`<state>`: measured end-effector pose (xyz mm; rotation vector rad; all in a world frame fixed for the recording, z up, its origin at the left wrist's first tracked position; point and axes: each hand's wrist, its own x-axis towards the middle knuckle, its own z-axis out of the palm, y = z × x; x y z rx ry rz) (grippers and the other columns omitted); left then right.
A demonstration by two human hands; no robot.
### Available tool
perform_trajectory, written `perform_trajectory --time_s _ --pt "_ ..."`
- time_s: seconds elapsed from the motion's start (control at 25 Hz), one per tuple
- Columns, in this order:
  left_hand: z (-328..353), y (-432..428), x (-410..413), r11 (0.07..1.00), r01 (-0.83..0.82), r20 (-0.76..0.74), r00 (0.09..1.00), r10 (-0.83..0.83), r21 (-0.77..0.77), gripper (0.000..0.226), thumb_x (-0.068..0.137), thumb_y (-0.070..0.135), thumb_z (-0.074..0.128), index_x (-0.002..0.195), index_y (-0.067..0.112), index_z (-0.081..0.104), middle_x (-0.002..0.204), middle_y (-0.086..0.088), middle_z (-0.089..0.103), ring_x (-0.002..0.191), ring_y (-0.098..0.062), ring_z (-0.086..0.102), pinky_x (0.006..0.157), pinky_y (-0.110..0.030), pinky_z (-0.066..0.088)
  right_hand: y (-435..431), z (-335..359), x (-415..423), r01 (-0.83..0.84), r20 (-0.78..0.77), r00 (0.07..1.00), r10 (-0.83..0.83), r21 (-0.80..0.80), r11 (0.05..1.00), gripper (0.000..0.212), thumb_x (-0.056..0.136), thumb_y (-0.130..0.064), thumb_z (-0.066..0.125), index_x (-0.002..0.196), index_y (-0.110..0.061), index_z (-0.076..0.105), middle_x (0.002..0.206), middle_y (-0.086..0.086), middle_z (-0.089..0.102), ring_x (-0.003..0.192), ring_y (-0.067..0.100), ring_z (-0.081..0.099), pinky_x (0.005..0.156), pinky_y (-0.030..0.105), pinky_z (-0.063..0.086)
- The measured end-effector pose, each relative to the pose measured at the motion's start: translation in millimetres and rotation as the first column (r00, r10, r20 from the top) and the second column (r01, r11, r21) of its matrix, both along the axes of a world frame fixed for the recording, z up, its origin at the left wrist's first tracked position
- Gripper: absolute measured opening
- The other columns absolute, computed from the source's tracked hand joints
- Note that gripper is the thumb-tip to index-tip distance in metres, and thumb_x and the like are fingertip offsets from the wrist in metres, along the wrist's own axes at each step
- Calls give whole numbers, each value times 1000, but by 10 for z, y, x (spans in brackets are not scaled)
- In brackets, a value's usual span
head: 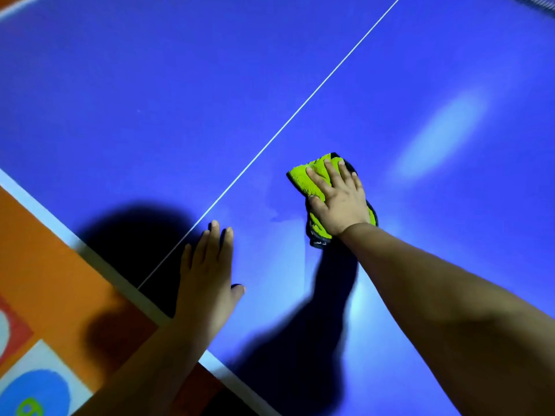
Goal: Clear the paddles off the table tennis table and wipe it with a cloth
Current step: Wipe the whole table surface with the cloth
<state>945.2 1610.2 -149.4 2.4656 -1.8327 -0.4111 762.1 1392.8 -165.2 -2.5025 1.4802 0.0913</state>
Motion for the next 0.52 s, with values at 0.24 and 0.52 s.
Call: perform_trajectory --time_s 0.24,0.52 --pt "-51 63 111 998 52 4 999 -52 30 110 37 34 93 132 6 46 140 -21 43 124 -38 48 94 -57 40 199 -9 47 15 9 1000 -15 29 999 58 95 -48 36 148 -46 14 162 -5 1 148 20 -8 117 36 -7" --pt "4 267 274 985 172 0 985 -172 30 101 31 30 93 122 4 59 133 -18 52 117 -36 54 91 -56 42 1708 -47 -16 -114 61 991 117 -49 992 62 89 -49 41 148 -40 25 160 1 16 148 26 6 118 42 2"
